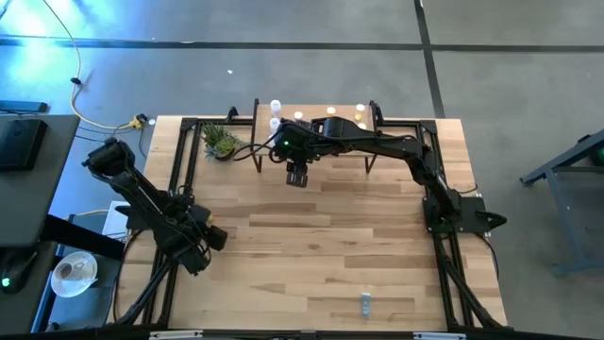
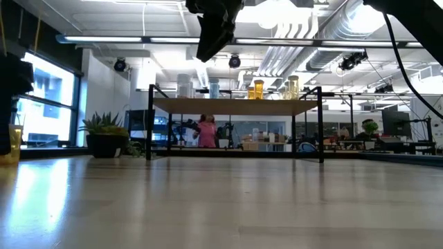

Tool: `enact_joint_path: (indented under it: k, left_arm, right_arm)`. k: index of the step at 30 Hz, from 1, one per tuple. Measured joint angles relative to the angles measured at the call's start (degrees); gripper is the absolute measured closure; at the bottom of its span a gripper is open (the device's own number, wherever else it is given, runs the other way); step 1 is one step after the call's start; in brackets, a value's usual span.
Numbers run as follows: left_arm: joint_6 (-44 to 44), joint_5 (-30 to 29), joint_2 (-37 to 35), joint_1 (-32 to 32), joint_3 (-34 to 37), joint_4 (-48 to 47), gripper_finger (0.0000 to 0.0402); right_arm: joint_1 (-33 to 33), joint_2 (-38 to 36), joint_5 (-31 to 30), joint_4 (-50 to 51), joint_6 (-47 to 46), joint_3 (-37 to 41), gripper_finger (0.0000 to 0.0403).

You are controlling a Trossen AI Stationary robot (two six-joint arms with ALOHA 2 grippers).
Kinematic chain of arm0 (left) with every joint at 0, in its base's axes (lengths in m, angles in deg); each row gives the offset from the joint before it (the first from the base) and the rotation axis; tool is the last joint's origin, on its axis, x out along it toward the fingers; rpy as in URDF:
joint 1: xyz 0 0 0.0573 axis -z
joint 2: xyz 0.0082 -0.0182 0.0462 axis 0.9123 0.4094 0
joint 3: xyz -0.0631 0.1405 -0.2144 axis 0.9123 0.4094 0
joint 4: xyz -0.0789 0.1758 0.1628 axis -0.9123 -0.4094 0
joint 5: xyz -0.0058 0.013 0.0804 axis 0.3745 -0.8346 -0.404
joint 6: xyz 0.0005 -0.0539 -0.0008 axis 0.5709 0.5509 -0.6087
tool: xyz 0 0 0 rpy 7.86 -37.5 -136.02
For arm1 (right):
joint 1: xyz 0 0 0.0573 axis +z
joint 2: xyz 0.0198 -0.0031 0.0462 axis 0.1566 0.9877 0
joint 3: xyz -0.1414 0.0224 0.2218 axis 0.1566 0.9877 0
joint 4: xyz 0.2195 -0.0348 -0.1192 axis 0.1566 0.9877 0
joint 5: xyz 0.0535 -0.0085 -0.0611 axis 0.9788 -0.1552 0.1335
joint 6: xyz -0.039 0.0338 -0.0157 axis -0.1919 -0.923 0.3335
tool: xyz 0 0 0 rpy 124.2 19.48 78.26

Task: Pick and place medicine bottles onto shelf by color
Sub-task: Put the orange pill bottle on the shelf aligned with the orange pill bottles

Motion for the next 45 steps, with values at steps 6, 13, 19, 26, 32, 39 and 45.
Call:
enact_joint_path:
  k: [6, 13, 19, 26, 32, 39, 45]
  left_arm:
    - [0.17, 2.61, 5.56, -2.66, 0.0, 0.04, 0.019]
    - [0.0, -0.14, 7.95, -4.97, -0.09, -0.01, 0.019]
    - [-0.01, -2.03, 9.75, -6.55, -0.08, -0.05, 0.019]
    - [0.05, -3.06, 12.41, -7.13, -0.16, -0.32, 0.0211]
    - [-0.42, -3.02, 12.41, -7.03, -0.11, 0.08, 0.0253]
    - [-2.31, -3.51, 12.08, -6.32, 0.0, 0.44, 0.0302]
    - [-6.57, -4.03, 11.73, -6.56, -0.98, 0.82, 0.0313]
  right_arm:
    - [0.0, 0.0, 0.02, 0.02, -0.02, 0.0, 0.0217]
    - [0.0, 0.0, 0.04, 0.02, 0.32, 0.0, 0.0217]
    - [0.0, 0.0, 0.07, 0.01, 0.38, 0.0, 0.0217]
    - [-0.01, 0.0, 0.09, 0.02, 0.41, 0.0, 0.0217]
    - [0.0, 0.0, 0.11, 0.02, 0.41, 0.0, 0.0217]
    - [-0.05, 0.0, 0.11, -0.41, 0.44, 0.0, 0.0217]
    - [-0.09, -0.04, 0.09, -1.14, 0.43, -0.04, 0.0217]
